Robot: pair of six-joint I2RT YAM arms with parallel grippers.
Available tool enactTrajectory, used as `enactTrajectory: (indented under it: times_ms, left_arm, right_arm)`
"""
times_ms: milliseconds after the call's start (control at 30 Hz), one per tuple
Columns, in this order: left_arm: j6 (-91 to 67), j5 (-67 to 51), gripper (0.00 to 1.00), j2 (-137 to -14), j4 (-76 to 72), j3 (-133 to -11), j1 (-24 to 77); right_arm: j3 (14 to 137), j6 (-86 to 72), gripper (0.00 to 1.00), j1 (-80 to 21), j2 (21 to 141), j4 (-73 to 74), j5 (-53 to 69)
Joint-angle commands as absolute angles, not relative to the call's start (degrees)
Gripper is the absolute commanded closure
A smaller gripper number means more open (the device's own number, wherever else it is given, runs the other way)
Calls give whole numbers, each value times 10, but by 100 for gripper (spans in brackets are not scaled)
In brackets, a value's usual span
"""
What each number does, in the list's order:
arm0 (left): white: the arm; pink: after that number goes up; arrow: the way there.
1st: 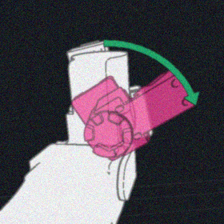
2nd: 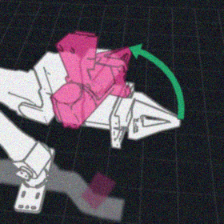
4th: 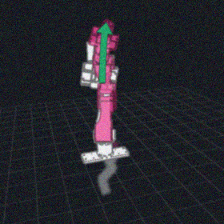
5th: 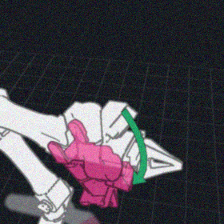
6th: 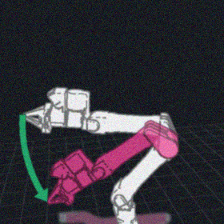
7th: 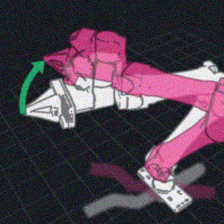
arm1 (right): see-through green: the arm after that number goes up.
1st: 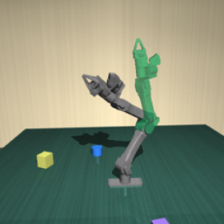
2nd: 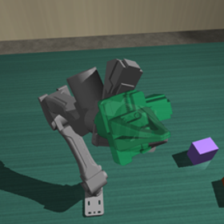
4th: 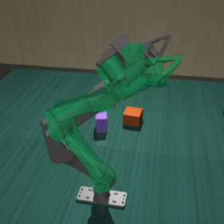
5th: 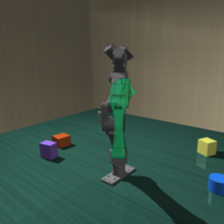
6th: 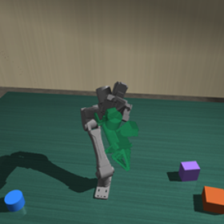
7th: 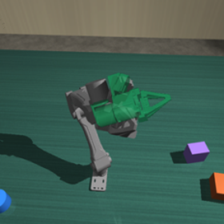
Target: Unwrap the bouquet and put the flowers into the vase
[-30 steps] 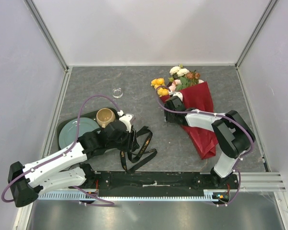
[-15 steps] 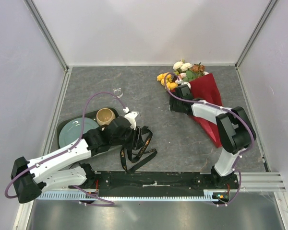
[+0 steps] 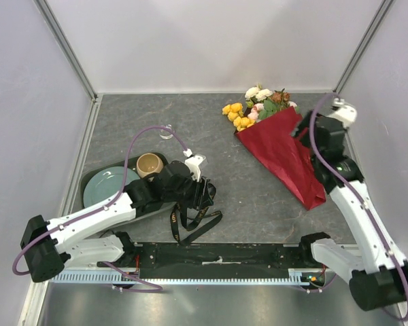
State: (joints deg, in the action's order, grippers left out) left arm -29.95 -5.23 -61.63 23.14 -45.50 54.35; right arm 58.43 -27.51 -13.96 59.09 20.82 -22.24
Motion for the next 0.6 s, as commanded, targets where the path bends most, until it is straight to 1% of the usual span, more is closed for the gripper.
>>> enactTrajectory:
  times_ms: [0, 67, 100, 167, 200, 233, 267, 333, 400, 467, 567]
  left_arm:
    - [-270, -87, 47, -597, 193, -481, 542]
    - [-267, -93, 47, -590, 193, -480, 542]
    - [-265, -96, 47, -583, 193, -478, 542]
    - [-263, -104, 47, -575, 194, -476, 542]
    - [-263, -106, 47, -566, 195, -474, 541]
    - [-260, -109, 47, -561, 197, -471, 542]
    - [-259, -109, 46, -555, 197, -469, 541]
    - [-256, -109, 46, -541, 198, -461, 542]
    - [-253, -105, 46, -534, 201, -456, 541]
    - [-249, -103, 46, -529, 205, -455, 542]
    - [-243, -104, 46, -525, 208, -455, 542]
  right_arm:
    - [560, -295, 18, -57, 553, 252, -319]
    - [559, -300, 18, -14, 584, 255, -266]
    - [559, -307, 17, 25, 598, 257, -238]
    - [552, -327, 17, 52, 633, 249, -182]
    - [547, -328, 17, 73, 642, 220, -98]
    - [541, -329, 17, 80, 652, 206, -54]
    - [539, -331, 16, 85, 680, 199, 32]
    - [541, -334, 16, 86, 729, 192, 114]
    - [527, -340, 20, 82, 749, 172, 210]
    - [489, -352, 20, 69, 735, 156, 230]
    - [448, -353, 20, 43, 686, 164, 217]
